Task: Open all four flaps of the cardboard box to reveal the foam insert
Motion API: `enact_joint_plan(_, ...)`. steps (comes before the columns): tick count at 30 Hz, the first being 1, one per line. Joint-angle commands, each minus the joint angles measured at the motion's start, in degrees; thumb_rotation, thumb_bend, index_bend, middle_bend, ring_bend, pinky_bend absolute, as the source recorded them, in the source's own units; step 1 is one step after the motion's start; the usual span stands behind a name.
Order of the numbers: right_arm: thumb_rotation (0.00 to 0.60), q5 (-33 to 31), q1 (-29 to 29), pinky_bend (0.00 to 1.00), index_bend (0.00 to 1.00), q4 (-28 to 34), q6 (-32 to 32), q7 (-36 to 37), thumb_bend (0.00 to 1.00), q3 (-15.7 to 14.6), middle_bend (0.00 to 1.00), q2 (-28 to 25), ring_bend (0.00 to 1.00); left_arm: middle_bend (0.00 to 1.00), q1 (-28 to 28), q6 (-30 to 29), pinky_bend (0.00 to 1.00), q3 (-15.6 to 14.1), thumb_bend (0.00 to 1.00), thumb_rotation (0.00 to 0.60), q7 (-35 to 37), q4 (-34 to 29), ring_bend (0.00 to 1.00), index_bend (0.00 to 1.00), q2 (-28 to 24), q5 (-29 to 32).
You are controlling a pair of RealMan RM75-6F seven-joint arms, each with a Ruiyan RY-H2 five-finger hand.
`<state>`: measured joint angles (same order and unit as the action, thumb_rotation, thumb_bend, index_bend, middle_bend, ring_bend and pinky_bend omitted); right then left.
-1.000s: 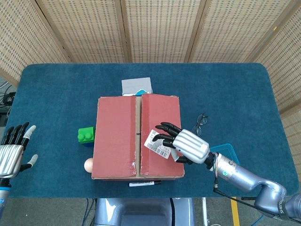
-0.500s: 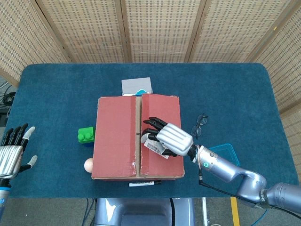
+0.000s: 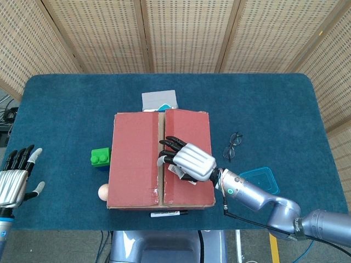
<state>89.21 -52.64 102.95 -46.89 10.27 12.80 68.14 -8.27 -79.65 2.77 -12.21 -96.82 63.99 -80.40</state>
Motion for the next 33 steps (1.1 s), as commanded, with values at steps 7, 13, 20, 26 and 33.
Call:
enact_joint_plan(7, 0.600, -2.67, -0.59, 0.00, 0.34, -1.18, 0.31, -3.39, 1.00, -0.50, 0.30, 1.13, 0.02, 0.00, 0.04, 0.31, 0.00, -0.23, 0.31, 0.600, 1.02, 0.03, 0.00, 0.06, -0.17, 0.07)
enact_joint_plan(13, 0.600, -3.72, -0.80, 0.00, 0.38, -1.08, -0.05, -4.69, 1.00, -0.47, 0.39, 1.21, 0.02, 0.00, -0.11, 0.79, 0.00, -0.35, 0.31, 0.600, 2.04, -0.11, 0.00, 0.06, -0.44, 0.04)
enact_joint_plan(20, 0.600, -4.10, -0.98, 0.00, 0.44, -0.80, -0.40, -4.96, 1.00, -0.51, 0.48, 0.75, 0.06, 0.00, -0.16, 0.80, 0.00, -0.37, 0.31, 0.600, 2.29, -0.09, 0.00, 0.06, -0.36, -0.01)
enact_joint_plan(26, 0.600, -4.15, -0.90, 0.00, 0.48, -0.52, -1.20, -4.43, 1.00, -0.12, 0.54, -0.40, 0.10, 0.00, -0.23, 0.81, 0.00, -0.36, 0.31, 0.600, 2.43, -0.09, 0.00, 0.06, -0.49, -0.04)
enact_joint_plan(33, 0.600, -4.49, -1.00, 0.00, 0.48, 1.43, -1.38, -3.83, 1.00, 0.94, 0.54, -3.76, 0.11, 0.00, -0.33, 0.43, 0.00, -0.12, 0.31, 0.600, 2.49, -0.13, 0.00, 0.06, -0.62, -0.29)
